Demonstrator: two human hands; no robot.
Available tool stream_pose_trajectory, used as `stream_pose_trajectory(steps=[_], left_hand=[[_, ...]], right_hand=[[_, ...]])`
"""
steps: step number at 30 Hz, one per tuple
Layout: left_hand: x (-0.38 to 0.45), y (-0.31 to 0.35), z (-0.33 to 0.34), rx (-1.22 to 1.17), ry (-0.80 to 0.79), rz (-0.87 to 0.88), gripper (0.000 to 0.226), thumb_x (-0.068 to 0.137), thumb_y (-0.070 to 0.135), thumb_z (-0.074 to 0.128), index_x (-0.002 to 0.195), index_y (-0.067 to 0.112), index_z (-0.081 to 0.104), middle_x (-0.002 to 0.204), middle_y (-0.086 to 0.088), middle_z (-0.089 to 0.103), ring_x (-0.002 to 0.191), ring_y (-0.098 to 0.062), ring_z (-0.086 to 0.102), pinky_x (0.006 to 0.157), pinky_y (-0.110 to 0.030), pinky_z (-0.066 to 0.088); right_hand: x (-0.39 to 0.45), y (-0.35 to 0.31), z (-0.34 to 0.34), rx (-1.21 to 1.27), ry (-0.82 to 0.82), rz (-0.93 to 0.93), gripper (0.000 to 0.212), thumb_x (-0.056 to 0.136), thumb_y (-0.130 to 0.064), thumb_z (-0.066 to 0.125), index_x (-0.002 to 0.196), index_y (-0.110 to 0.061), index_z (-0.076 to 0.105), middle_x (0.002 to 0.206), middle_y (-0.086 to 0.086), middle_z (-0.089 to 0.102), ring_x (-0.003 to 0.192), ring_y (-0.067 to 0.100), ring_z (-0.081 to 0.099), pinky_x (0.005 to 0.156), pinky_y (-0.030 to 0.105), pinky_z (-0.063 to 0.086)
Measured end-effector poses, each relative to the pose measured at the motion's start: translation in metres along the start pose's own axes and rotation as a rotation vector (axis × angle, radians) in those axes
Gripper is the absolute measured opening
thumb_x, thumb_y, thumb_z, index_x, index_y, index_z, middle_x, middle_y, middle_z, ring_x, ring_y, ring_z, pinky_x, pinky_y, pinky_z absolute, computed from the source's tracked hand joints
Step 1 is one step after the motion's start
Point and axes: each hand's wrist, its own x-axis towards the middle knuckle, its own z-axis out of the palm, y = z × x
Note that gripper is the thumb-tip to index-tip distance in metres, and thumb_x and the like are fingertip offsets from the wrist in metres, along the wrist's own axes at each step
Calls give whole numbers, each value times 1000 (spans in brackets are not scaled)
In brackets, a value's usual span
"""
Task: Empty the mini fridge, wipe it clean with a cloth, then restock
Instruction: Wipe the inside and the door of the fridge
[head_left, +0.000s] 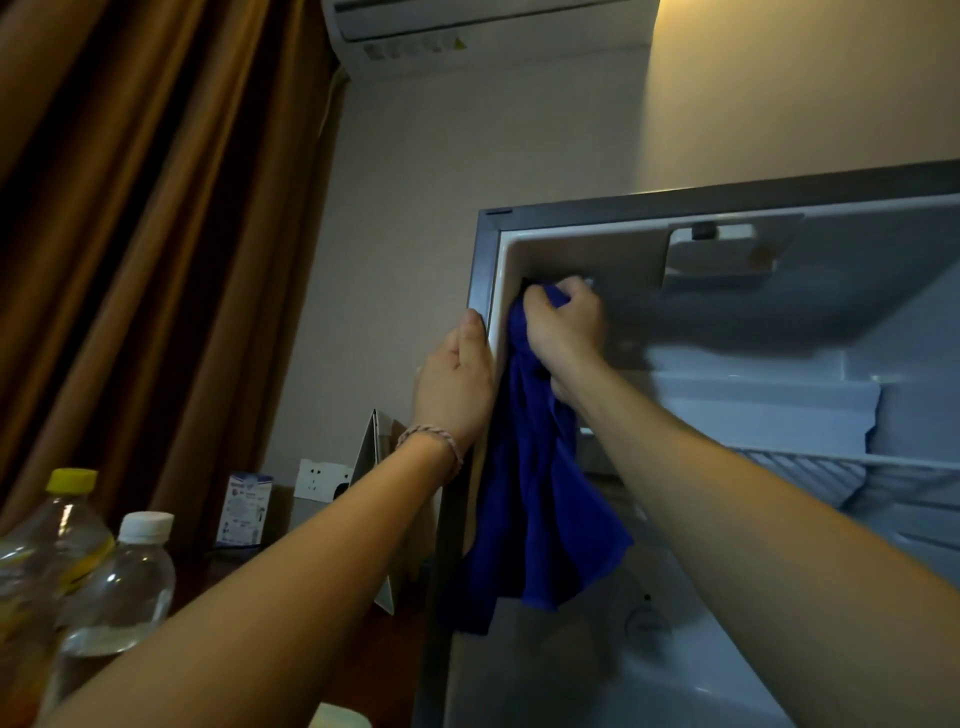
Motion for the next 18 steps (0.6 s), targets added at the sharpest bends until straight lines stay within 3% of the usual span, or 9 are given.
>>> stream_pose_trajectory(steps=[6, 12, 15, 18], left_hand=[[-1, 0, 0, 9, 5, 19, 52, 106, 47, 23, 68, 20, 47, 64, 0, 49, 59, -11, 48, 57, -29, 34], [-1, 0, 1, 29, 25, 29, 55, 106, 47, 24, 64, 19, 45, 59, 2, 46, 55, -11, 44, 55, -28, 32], [-2, 1, 0, 17, 21, 10, 54, 106, 48, 24, 63, 22, 45, 60, 3, 47, 59, -13, 45, 63, -31, 36], [-3, 2, 0, 12, 15, -3, 54, 106, 49, 23, 65, 20, 46, 61, 1, 47, 57, -12, 45, 58, -29, 34]], right_hand=[[15, 15, 2, -98, 22, 41, 21, 92, -27, 58, 73, -22, 48, 89, 5, 62, 86, 27, 60, 76, 34, 46], [8, 25, -2, -240, -11, 86, 22, 92, -29, 55, 75, -17, 48, 90, 8, 62, 82, 29, 57, 71, 33, 41], [1, 26, -10, -258, -89, 142, 15, 96, -22, 53, 89, -10, 58, 85, 3, 54, 72, 17, 50, 72, 29, 38], [-5, 22, -16, -238, -156, 146, 18, 95, -17, 53, 99, -1, 61, 86, 3, 55, 69, 11, 47, 62, 28, 40]])
